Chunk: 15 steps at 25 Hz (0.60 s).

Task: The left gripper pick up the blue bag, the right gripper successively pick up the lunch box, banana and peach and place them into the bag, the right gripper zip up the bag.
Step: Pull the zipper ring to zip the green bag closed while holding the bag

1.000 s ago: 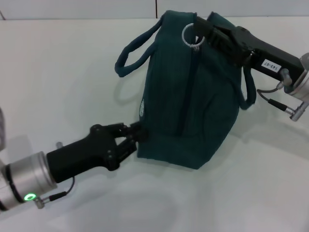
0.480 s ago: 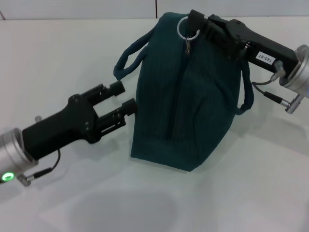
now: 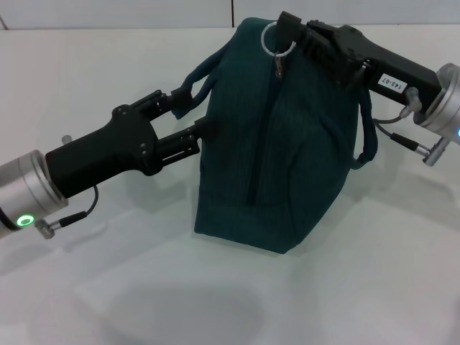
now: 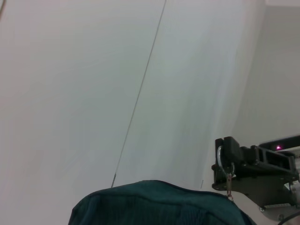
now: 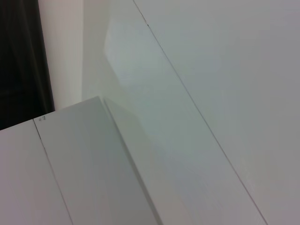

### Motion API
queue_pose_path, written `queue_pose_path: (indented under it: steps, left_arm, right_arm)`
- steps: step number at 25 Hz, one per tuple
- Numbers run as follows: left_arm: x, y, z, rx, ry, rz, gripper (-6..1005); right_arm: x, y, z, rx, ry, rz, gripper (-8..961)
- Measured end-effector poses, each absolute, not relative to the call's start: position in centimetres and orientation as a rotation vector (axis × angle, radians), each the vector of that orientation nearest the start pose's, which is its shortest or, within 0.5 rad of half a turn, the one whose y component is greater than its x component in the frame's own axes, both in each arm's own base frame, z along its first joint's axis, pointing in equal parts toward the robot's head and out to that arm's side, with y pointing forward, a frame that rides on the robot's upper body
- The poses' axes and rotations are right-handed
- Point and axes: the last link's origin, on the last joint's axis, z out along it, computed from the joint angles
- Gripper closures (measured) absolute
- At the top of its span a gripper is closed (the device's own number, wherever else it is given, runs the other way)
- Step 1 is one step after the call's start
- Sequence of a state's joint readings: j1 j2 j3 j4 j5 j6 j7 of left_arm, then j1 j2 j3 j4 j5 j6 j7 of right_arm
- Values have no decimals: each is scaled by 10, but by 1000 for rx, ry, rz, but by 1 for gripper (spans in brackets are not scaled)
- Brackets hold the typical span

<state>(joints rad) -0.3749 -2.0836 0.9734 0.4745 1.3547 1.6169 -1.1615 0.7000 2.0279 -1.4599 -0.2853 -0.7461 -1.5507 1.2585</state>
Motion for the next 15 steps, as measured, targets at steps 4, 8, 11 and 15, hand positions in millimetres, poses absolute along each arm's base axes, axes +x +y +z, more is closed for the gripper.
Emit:
queue_pose_path:
  steps: [4, 8, 11, 15]
  left_arm:
    - [-252, 295, -10, -2448, -606, -1269, 217]
    - [-250, 297, -12, -2474, -641, -1271, 232]
    - [-247, 297, -12, -2491, -630, -1270, 338]
    - [-243, 298, -12, -2505, -593, -1285, 451]
  right_arm:
    - [158, 357, -21, -2499, 642, 1573, 919]
    - [158, 357, -21, -2500, 644, 1573, 918]
    - [159, 357, -21, -2500, 645, 1573, 918]
    - [158, 357, -21, -2500, 646, 1574, 917]
